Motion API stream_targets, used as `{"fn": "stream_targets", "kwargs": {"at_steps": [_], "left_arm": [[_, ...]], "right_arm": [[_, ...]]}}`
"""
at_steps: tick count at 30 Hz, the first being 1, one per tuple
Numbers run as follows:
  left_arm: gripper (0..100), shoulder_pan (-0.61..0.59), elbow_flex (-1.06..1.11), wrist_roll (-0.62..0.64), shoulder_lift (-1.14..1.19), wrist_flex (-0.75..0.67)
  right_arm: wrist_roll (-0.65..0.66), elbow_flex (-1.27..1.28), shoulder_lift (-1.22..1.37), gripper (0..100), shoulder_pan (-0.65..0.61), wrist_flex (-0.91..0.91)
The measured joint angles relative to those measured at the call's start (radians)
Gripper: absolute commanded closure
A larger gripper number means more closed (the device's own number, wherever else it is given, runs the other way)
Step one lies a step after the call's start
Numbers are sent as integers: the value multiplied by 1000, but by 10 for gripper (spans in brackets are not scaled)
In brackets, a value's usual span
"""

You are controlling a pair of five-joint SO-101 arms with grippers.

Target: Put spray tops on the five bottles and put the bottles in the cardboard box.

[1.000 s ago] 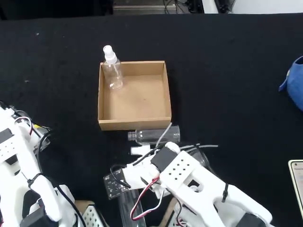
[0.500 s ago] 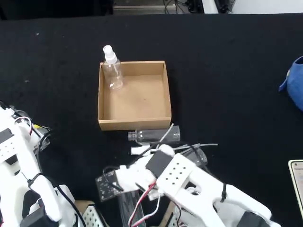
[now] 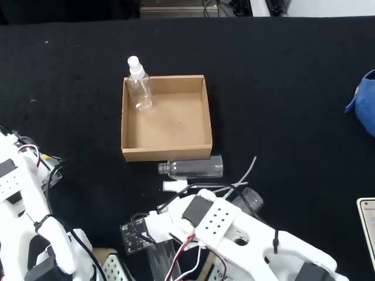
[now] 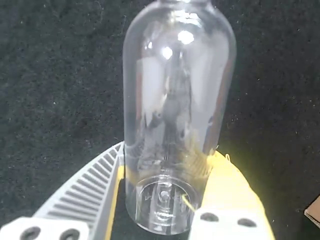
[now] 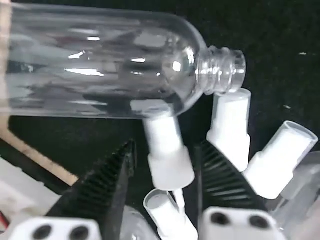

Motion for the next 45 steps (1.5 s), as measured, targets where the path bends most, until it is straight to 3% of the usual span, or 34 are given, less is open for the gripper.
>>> {"fn": "stream_targets", "kwargs": {"at_steps": [10,17,25,30,39,45], "left_arm": [[970,0,0,0,0,0],[970,0,0,0,0,0],[970,0,0,0,0,0],[970,0,0,0,0,0],[970,0,0,0,0,0],[970,51,-29,0,0,2]], "right_arm": [[0,98,0,750,-2,-94],[0,107,-2,990,0,-149],[-72,55,-2,988,0,-150],[-153,-106,-2,988,0,-71],[-178,-388,-8,988,0,173],[-318,-560,-169,988,0,273]]}}
